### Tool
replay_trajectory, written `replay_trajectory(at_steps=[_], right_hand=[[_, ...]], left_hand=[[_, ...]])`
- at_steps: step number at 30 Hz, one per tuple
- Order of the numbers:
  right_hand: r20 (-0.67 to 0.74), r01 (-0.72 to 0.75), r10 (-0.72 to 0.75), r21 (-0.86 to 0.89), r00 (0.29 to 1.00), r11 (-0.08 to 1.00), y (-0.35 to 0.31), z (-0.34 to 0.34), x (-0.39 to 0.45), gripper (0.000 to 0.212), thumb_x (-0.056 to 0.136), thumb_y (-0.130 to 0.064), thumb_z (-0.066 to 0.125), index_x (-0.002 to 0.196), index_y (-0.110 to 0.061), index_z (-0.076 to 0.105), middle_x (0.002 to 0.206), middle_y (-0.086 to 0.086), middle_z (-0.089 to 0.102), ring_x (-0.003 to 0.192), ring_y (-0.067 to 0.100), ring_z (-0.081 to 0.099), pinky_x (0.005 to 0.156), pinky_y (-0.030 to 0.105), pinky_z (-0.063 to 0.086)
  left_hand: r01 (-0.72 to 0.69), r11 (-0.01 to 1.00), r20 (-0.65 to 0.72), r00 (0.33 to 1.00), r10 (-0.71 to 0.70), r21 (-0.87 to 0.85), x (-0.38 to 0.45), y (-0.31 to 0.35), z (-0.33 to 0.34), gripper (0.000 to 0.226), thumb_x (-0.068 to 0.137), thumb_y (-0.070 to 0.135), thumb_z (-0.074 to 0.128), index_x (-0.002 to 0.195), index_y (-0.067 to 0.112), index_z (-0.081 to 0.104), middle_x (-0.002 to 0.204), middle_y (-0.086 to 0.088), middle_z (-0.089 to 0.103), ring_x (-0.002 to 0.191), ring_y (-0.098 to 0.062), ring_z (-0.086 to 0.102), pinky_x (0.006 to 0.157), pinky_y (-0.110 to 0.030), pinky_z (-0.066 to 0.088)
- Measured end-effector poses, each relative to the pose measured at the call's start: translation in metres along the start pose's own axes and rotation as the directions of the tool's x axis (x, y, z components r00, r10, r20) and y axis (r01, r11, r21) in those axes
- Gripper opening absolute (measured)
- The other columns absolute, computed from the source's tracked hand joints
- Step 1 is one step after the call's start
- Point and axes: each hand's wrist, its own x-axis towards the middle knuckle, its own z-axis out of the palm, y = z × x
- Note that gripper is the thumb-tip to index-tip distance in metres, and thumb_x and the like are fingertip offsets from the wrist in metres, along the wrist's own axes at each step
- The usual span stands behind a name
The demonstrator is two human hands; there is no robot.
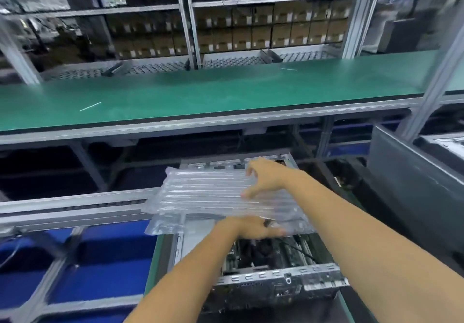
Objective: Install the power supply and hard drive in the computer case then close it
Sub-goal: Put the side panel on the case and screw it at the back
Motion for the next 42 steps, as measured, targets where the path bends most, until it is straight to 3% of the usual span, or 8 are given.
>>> replay_trajectory(at_steps=[6,11,14,17,21,28,37,42], right_hand=[[-0.019,0.019,-0.023,-0.191,1.000,0.981,-0.014,0.018,0.025,0.110,0.066,-0.065,0.079,0.152,-0.021,0.026,0.156,0.009,0.029,0.145,0.028,0.024,0.113,0.054,0.012],[-0.262,-0.020,-0.070,-0.328,0.962,0.944,-0.022,0.027,0.025,0.039,0.088,-0.028,0.062,0.118,-0.011,0.047,0.119,0.010,0.062,0.112,0.031,0.059,0.085,0.042,0.040],[-0.268,-0.064,-0.008,-0.260,0.963,0.963,-0.026,0.018,0.019,0.043,0.077,-0.043,0.075,0.103,-0.018,0.052,0.098,0.003,0.057,0.094,0.027,0.060,0.071,0.034,0.039],[-0.175,-0.094,0.070,-0.130,0.982,0.987,-0.023,0.005,0.008,0.051,0.068,-0.044,0.083,0.088,-0.017,0.045,0.090,-0.001,0.052,0.071,0.018,0.054,0.056,0.031,0.039],[-0.177,-0.110,0.077,-0.190,0.981,0.976,-0.021,-0.007,-0.013,0.034,0.076,-0.028,0.076,0.079,-0.015,0.045,0.086,-0.001,0.053,0.074,0.023,0.055,0.060,0.033,0.041],[0.047,0.056,-0.043,-0.311,0.998,0.949,-0.024,0.006,-0.030,0.054,0.086,-0.065,0.056,0.091,-0.011,0.056,0.092,0.001,0.056,0.075,0.015,0.051,0.066,0.030,0.038],[0.241,-0.072,0.035,0.143,0.970,0.987,-0.002,0.029,-0.016,0.110,0.076,-0.051,0.080,0.156,-0.016,0.013,0.161,0.007,0.027,0.142,0.031,0.035,0.112,0.045,0.036],[0.306,-0.175,0.138,0.096,0.942,0.980,-0.009,0.041,-0.012,0.100,0.071,-0.049,0.083,0.150,-0.011,0.034,0.153,0.011,0.040,0.133,0.033,0.045,0.106,0.046,0.043]], left_hand=[[-0.172,0.984,-0.026,0.985,0.173,0.035,-0.022,0.003,0.002,0.075,0.089,0.053,0.055,0.150,0.027,0.019,0.155,0.005,0.027,0.138,-0.016,0.031,0.108,-0.031,0.026],[-0.319,0.877,-0.214,0.943,0.255,-0.360,-0.067,0.005,-0.056,0.018,0.092,0.034,0.058,0.102,0.024,0.069,0.104,0.006,0.071,0.084,-0.003,0.064,0.074,-0.025,0.046],[-0.418,0.809,-0.710,0.705,0.002,-0.413,-0.077,-0.007,-0.081,0.011,0.088,0.008,0.061,0.096,0.012,0.069,0.098,-0.009,0.069,0.080,-0.011,0.060,0.069,-0.032,0.046],[0.052,0.998,-0.893,0.447,-0.063,-0.044,-0.071,-0.029,-0.091,0.071,0.070,-0.005,0.060,0.135,0.017,0.044,0.136,-0.002,0.045,0.125,-0.014,0.038,0.109,-0.032,0.026],[0.340,0.818,-0.756,0.633,0.167,0.465,-0.054,-0.031,-0.093,0.058,0.069,0.005,0.063,0.122,0.020,0.045,0.122,0.003,0.048,0.127,-0.021,0.039,0.111,-0.038,0.015],[0.426,0.639,-0.752,0.518,0.408,0.640,-0.037,-0.035,-0.061,0.039,0.034,-0.004,0.070,0.067,0.010,0.056,0.067,-0.006,0.054,0.059,-0.026,0.053,0.051,-0.028,0.034],[-0.195,0.958,-0.664,0.748,0.007,-0.211,-0.065,-0.052,-0.047,0.036,0.059,0.037,0.062,0.087,0.016,0.053,0.092,0.005,0.046,0.087,-0.009,0.042,0.077,-0.023,0.034],[0.295,0.955,-0.847,0.515,-0.135,0.027,-0.061,-0.065,-0.042,0.072,0.066,0.054,0.047,0.131,0.025,0.043,0.137,-0.002,0.036,0.133,-0.016,0.021,0.111,-0.037,0.010]])
